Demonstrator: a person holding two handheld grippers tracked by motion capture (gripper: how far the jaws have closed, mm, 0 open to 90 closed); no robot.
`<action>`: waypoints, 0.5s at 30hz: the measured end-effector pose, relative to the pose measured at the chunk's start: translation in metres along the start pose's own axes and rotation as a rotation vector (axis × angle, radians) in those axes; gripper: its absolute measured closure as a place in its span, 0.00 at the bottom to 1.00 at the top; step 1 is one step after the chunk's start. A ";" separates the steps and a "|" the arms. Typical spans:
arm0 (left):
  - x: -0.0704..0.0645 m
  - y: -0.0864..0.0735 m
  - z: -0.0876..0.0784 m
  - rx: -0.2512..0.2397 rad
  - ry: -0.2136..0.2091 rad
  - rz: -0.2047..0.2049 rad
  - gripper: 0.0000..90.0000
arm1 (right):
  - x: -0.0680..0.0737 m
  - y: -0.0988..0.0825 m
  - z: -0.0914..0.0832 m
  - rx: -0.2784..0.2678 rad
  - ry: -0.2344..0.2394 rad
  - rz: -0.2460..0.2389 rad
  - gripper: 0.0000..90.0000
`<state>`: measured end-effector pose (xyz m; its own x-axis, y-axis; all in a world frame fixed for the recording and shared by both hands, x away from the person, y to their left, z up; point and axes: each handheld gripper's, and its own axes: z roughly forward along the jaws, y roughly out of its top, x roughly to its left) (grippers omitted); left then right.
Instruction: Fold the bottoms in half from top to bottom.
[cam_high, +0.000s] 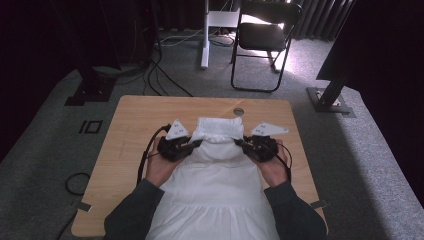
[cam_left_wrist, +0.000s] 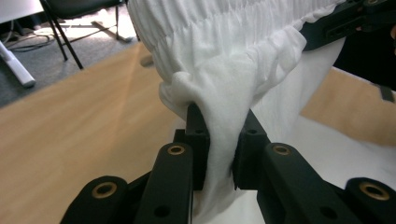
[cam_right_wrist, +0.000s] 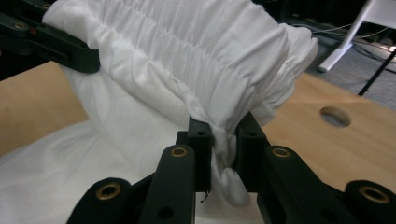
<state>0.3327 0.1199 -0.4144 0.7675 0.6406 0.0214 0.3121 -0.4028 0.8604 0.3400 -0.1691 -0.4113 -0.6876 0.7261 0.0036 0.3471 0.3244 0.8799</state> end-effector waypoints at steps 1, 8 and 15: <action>-0.005 -0.007 -0.002 0.005 -0.005 0.001 0.89 | 0.005 -0.006 -0.002 0.005 0.007 -0.002 0.89; -0.036 -0.065 -0.009 0.078 -0.069 -0.031 0.87 | 0.039 -0.057 -0.011 0.076 0.064 -0.007 0.88; -0.051 -0.117 0.009 0.214 -0.068 -0.079 0.87 | 0.066 -0.107 0.003 0.196 0.068 -0.039 0.88</action>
<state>0.2623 0.1278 -0.5205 0.7695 0.6333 -0.0822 0.4787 -0.4868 0.7307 0.2593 -0.1542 -0.5061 -0.7422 0.6701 0.0088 0.4318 0.4681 0.7710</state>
